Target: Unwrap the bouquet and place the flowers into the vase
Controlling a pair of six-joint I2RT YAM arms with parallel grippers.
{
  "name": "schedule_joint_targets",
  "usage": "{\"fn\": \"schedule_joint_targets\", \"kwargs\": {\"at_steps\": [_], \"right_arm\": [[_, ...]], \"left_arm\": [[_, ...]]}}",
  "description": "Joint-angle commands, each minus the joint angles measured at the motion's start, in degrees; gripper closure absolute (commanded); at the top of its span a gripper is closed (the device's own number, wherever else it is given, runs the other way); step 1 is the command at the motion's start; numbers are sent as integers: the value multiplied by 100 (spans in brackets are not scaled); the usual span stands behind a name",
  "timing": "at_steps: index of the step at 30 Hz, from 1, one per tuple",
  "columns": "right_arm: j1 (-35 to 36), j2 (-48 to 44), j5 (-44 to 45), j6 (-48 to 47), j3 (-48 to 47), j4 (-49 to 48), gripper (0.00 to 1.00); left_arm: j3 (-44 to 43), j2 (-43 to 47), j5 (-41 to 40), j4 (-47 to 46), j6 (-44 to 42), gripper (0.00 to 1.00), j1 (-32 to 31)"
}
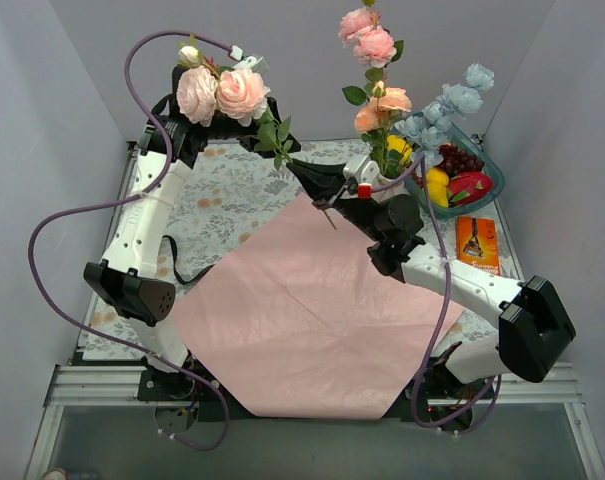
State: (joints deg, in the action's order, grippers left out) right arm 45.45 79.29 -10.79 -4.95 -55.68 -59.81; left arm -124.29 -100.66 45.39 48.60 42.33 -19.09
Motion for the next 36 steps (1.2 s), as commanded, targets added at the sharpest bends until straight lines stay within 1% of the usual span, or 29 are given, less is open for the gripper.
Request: {"fn": "schedule_joint_targets", "kwargs": {"at_steps": [1, 13, 18, 24, 28, 30, 31, 32, 33, 34, 36], "right_arm": [[52, 244, 226, -32, -188, 154, 99], [69, 473, 367, 266, -356, 57, 99], [69, 667, 226, 398, -724, 75, 99], [87, 773, 226, 451, -883, 92, 99], [87, 852, 182, 451, -971, 189, 99], [87, 747, 94, 434, -875, -134, 99], [87, 650, 120, 355, -683, -580, 99], [87, 554, 208, 267, -594, -732, 99], [87, 335, 261, 40, -567, -768, 99], [87, 211, 287, -119, -584, -673, 99], [69, -148, 314, -583, -593, -593, 99]], "left_arm": [[-16, 319, -12, 97, -23, 24, -95], [133, 354, 5, 167, -67, 23, -86], [186, 319, 146, 176, -14, 23, -112], [168, 363, 111, 238, -119, 23, -121], [151, 381, 234, 273, -163, 23, -130], [98, 381, 68, 308, -198, 22, -130], [89, 398, -246, 325, -285, 22, -112], [159, 424, -441, 326, -330, 22, -112], [229, 468, -643, 300, -356, 22, -104], [325, 521, -1097, 230, -339, 20, -86], [624, 679, -1583, -43, -287, 18, -42]]}}
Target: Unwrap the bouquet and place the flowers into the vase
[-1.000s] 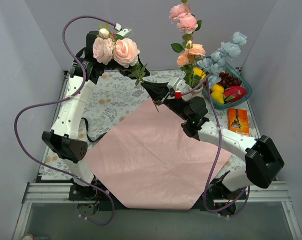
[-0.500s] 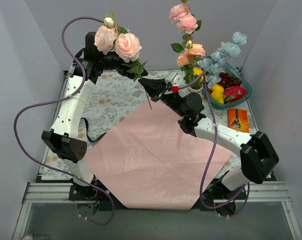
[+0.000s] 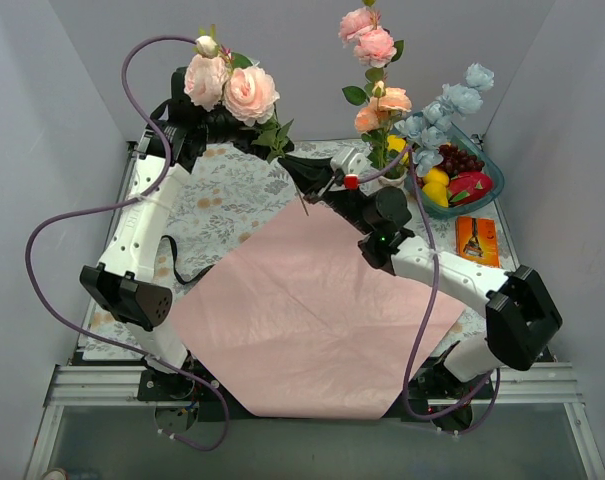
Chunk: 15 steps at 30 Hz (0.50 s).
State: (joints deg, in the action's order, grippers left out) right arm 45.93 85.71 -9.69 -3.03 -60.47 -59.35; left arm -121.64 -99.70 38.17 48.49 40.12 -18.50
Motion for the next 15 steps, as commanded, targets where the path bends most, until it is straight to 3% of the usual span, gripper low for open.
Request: {"fn": "schedule_joint_targets", "kwargs": {"at_steps": [1, 2, 5, 11, 15], "right_arm": [[-22, -915, 196, -874, -97, -630, 99], [-58, -1029, 179, -927, -97, -630, 99], [-286, -1460, 108, -1007, -97, -630, 99], [-927, -2014, 161, -1086, -35, -656, 99], [-1577, -2138, 82, -622, 157, -946, 99]], "left_arm": [[422, 618, -1151, -102, 48, 8, -92], [448, 627, -1668, -225, 101, 4, -66], [422, 584, -2243, -375, 381, 2, 136], [396, 425, -2042, -455, 532, 2, 663], [825, 381, -1639, -630, 585, 2, 1128]]}}
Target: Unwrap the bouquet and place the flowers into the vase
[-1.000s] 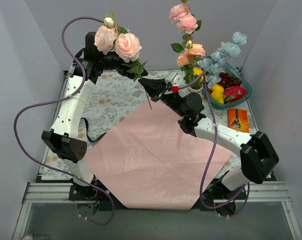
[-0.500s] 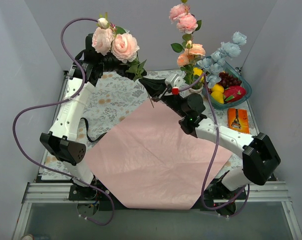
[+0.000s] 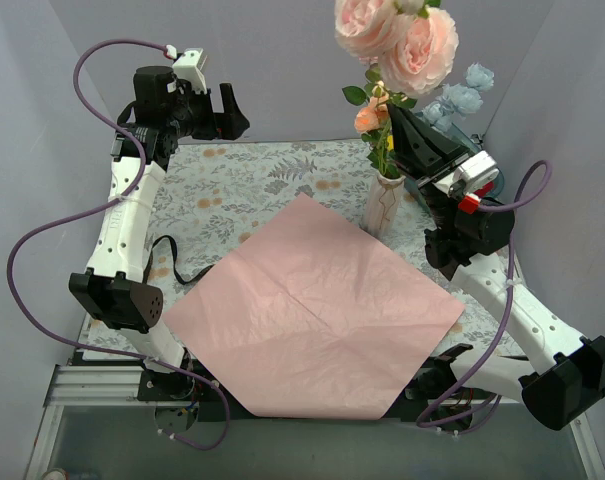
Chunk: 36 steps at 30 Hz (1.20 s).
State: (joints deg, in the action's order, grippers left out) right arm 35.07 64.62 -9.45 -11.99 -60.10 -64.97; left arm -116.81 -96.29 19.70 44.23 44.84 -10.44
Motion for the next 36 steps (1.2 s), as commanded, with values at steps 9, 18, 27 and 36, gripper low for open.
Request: {"fn": "schedule_joint_targets", "kwargs": {"at_steps": [9, 18, 27, 36], "right_arm": [[-1581, 252, 31, 1154, 498, -1368, 99], [-2127, 551, 137, 1858, 972, -2150, 99], [-2259, 991, 295, 2192, 1342, -2765, 99], [-2276, 1202, 278, 2332, 1325, -3022, 99]], "left_arm": [[783, 172, 710, -468, -37, 2, 508], [880, 119, 947, -468, -124, 2, 516], [889, 128, 1018, -406, -203, 2, 516], [915, 146, 1027, -345, -274, 2, 525]]}}
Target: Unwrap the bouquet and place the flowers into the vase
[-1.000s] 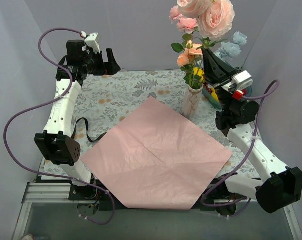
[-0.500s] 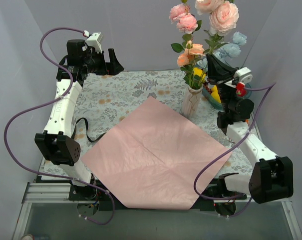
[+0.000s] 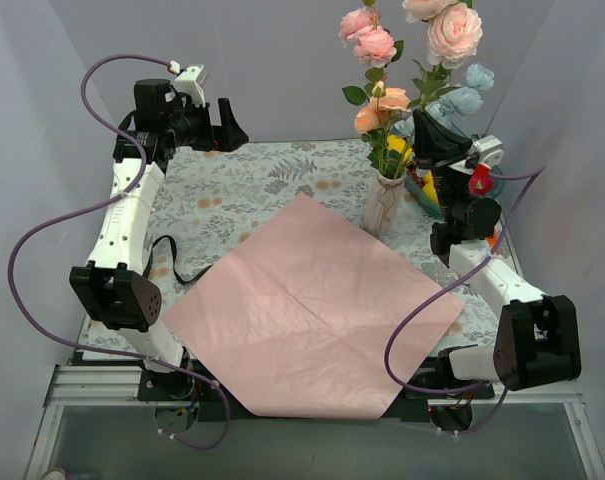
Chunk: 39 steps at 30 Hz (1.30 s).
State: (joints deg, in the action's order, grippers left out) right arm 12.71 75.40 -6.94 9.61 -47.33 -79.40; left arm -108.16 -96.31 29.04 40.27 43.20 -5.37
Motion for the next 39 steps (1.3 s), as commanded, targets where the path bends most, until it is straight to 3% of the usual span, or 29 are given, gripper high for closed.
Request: {"fn": "schedule_joint_targets", "kwargs": {"at_steps": [1, 17, 29, 30, 31, 36, 39], "right_arm": [[-41, 116, -26, 182, 14, -1570, 99], [-76, 309, -246, 270, -672, -1474, 99], [-67, 195, -264, 235, -120, -1342, 99], [-67, 169, -229, 200, -58, -1263, 95], [-67, 47, -124, 191, -5, -1132, 71], [-32, -393, 70, -46, -91, 379, 44], [3, -587, 79, -213, -206, 1004, 34]], "left_arm": [[67, 148, 102, 42, -110, 2, 18], [199, 157, 164, -10, -101, 2, 44], [208, 157, 199, -19, -75, 2, 44], [190, 148, 199, -11, -75, 2, 44], [173, 157, 199, -2, -75, 2, 44], [111, 157, 234, 42, -66, 2, 44], [67, 165, 269, 42, -31, 2, 44]]}}
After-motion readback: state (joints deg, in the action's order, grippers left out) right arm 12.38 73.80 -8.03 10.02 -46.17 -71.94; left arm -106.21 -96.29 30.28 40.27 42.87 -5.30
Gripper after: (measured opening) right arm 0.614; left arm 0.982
